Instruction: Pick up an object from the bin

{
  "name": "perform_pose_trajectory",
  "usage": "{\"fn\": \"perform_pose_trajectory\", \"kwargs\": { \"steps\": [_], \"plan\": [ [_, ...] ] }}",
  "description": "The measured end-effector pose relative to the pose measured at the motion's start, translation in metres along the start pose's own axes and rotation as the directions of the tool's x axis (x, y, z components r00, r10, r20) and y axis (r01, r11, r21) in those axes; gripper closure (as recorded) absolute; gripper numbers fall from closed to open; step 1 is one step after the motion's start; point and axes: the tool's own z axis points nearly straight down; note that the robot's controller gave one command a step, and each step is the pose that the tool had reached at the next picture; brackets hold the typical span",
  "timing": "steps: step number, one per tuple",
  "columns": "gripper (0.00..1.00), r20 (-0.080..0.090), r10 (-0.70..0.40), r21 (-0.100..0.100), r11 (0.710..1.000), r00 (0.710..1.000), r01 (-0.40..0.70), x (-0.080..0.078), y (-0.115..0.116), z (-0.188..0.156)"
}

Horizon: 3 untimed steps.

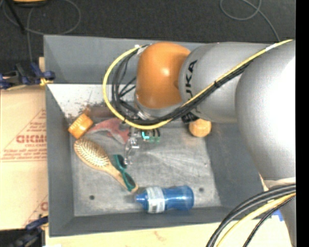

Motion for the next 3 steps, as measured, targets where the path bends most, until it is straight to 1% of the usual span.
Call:
{"fn": "perform_pose_trajectory", "kwargs": {
  "steps": [1,2,3],
  "plan": [
    [0.0,0.008,0.002,-0.001,1.0,1.0,-0.002,-0.002,0.0,-0.005],
    [0.0,0.008,-0.04,0.002,0.999,0.999,0.04,0.028,0.034,0.004],
    [1.0,0.006,0.048,0.0,0.999,0.999,-0.048,0.022,0.037,0.051]
  ]
}}
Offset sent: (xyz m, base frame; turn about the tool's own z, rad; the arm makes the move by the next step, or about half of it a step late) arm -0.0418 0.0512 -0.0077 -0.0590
